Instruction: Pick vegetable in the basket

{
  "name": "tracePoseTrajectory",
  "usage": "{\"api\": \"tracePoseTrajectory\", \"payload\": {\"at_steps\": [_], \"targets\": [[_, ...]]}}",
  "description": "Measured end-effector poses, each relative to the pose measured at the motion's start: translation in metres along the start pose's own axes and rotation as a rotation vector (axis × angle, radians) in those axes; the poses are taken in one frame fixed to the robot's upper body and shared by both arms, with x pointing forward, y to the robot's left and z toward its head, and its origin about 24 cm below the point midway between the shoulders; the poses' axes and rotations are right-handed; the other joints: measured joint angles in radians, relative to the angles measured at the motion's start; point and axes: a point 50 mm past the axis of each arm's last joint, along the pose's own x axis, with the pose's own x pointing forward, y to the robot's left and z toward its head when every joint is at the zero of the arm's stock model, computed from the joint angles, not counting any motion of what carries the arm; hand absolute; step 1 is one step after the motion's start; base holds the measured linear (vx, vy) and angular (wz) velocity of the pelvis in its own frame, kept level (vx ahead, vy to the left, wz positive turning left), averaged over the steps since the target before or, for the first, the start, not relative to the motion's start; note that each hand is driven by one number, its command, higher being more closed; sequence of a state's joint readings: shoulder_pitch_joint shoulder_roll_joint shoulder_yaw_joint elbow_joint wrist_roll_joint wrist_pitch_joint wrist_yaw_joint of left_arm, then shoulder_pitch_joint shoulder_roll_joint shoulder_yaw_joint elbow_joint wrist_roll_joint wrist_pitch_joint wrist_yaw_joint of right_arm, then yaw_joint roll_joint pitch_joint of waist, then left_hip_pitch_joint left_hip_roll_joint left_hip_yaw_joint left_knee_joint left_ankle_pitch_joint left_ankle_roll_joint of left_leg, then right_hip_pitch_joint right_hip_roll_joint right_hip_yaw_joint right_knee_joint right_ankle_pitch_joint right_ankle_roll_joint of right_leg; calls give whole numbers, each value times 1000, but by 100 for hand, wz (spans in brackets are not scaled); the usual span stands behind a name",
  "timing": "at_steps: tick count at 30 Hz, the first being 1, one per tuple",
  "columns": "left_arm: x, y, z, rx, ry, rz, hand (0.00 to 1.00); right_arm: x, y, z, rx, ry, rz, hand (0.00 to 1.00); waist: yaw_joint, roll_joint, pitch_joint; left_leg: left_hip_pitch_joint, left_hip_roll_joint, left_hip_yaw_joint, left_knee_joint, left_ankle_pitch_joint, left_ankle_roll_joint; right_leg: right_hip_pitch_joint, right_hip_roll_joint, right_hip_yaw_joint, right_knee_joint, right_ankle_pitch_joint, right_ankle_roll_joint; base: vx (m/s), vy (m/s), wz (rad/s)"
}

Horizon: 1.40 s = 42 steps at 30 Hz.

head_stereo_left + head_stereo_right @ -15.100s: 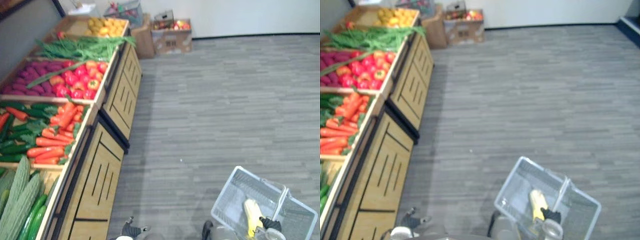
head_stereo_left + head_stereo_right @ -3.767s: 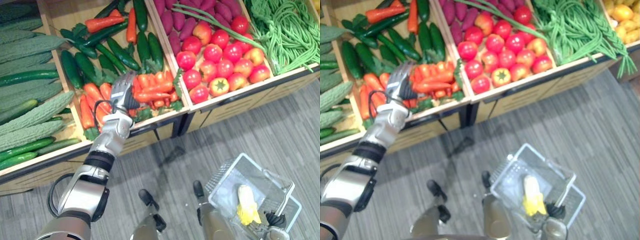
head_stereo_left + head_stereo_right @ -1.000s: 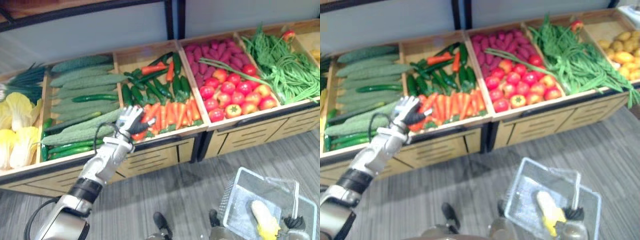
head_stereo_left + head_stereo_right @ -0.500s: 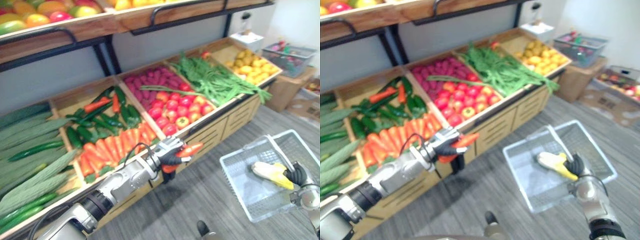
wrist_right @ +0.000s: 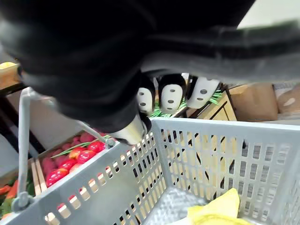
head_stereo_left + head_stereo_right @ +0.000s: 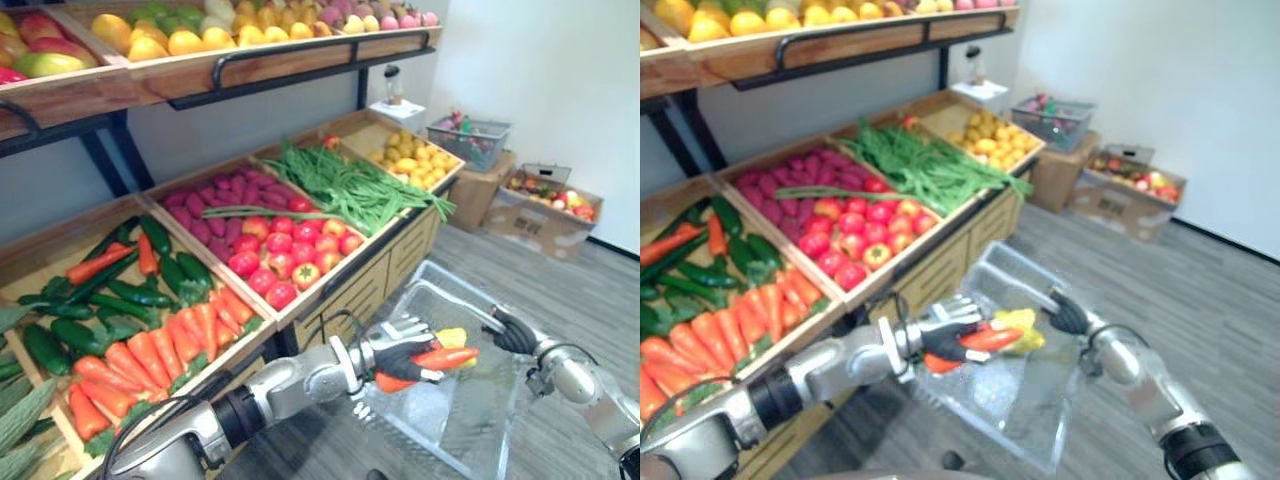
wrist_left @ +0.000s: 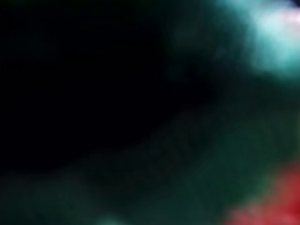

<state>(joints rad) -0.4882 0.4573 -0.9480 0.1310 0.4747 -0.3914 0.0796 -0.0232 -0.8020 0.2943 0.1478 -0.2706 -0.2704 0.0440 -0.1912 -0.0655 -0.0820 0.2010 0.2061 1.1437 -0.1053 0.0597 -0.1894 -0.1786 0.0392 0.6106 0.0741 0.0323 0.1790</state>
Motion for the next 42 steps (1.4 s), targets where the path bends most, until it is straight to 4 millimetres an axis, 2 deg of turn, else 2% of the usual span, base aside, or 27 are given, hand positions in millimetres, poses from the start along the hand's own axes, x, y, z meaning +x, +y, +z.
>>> {"api": "tracePoseTrajectory", "payload": {"at_steps": [6,13,19,26,27,42], "targets": [[11,-10,2,-16,-15,-56,100,7,-5,19,-22,-92,32,100,-3,1,-1,28,4,27,5,-16,-11,16,8,3,1,0,0,32,-23,-10],[15,-25,-20,-28,112,-117,100,12,1,46,18,-215,119,100,-13,8,4,46,6,56,5,-25,-14,22,23,30,1,-2,-4,0,-63,-12],[15,-32,-31,16,166,-150,100,11,-1,50,61,-233,132,100,-22,18,16,54,10,60,5,-23,-23,22,31,31,16,-20,-27,-5,-82,-2],[16,-32,-52,11,287,-137,100,11,-4,57,69,-265,129,100,-25,30,55,57,12,56,5,-24,-32,19,34,26,18,-27,-30,9,-71,-1],[15,-32,-55,29,306,-146,0,11,-4,59,67,-271,129,100,-26,30,60,57,12,56,5,-24,-32,18,34,26,18,-27,-30,6,-58,-1],[16,-35,-65,40,367,-169,0,12,-6,60,71,-277,137,100,-25,75,99,63,12,51,3,-31,-40,19,39,26,35,-33,-31,-15,-64,0]]}}
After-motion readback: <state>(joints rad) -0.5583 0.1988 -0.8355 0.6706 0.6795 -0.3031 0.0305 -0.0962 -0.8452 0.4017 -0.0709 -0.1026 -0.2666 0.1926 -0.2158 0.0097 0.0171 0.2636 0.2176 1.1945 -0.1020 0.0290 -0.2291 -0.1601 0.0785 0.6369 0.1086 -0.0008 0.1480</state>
